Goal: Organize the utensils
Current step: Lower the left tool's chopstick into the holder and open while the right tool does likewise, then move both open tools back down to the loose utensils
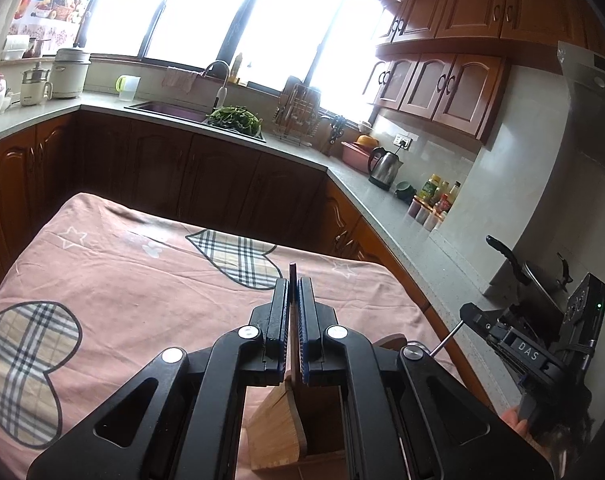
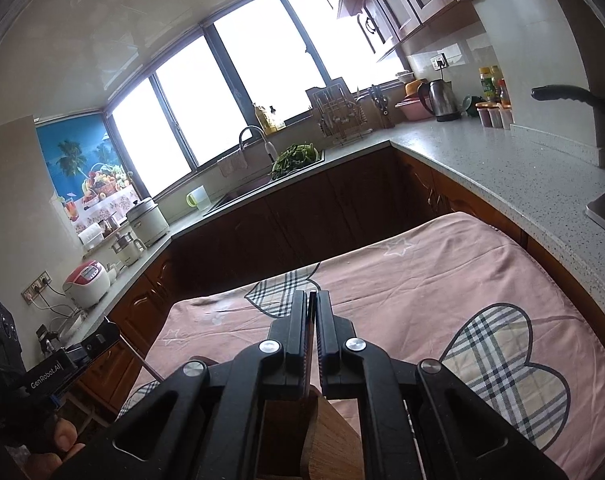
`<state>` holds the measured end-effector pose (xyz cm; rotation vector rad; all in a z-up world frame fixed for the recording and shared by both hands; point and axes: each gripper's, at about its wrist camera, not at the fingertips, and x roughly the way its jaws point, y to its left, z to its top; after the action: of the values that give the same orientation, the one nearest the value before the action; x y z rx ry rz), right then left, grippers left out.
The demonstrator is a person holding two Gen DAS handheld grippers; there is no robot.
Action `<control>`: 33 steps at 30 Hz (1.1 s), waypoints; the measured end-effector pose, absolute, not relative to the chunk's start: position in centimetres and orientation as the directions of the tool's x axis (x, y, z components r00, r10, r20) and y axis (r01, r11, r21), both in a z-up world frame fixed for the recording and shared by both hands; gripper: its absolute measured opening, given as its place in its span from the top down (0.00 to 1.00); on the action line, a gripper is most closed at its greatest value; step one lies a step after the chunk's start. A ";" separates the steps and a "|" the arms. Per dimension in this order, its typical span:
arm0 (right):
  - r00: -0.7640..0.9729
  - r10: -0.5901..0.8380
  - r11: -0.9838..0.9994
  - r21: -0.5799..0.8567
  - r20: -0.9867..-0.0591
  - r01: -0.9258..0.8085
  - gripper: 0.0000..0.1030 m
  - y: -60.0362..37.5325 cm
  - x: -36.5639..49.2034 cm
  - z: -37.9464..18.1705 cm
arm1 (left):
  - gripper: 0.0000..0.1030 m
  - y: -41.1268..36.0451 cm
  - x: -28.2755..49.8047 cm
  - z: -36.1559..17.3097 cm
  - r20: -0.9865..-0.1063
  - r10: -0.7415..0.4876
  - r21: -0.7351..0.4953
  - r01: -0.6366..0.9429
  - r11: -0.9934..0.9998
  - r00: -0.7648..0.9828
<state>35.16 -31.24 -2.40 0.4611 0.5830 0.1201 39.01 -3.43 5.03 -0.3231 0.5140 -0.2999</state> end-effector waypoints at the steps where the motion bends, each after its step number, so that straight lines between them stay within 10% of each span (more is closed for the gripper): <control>1: 0.829 0.247 0.886 0.463 -0.501 0.015 0.96 -31.4 35.1 -2.4 | 0.97 -3.5 39.1 4.8 -0.434 -0.360 -0.377 0.196 0.905 0.826; 15: 0.803 0.255 0.891 0.453 -0.539 0.021 0.88 -31.1 35.3 -2.4 | 0.95 -3.6 39.4 4.6 -0.465 -0.353 -0.373 0.182 0.910 0.812; 21: 0.803 0.264 0.878 0.478 -0.534 0.029 0.53 -31.7 34.8 -2.5 | 0.74 -3.8 39.0 4.7 -0.470 -0.356 -0.367 0.188 0.911 0.807; 25: 0.806 0.277 0.863 0.504 -0.522 0.030 0.24 -32.1 34.0 -2.4 | 0.22 -3.3 37.8 5.1 -0.471 -0.341 -0.366 0.172 0.914 0.814; 33: 0.809 0.299 0.846 0.532 -0.506 0.020 0.11 -32.4 30.9 -2.3 | 0.15 -2.0 33.8 5.4 -0.468 -0.321 -0.335 0.170 0.927 0.823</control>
<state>30.86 -32.40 -2.25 0.5489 0.6171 0.1573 33.82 -2.02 5.39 -0.2865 0.5446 -0.2650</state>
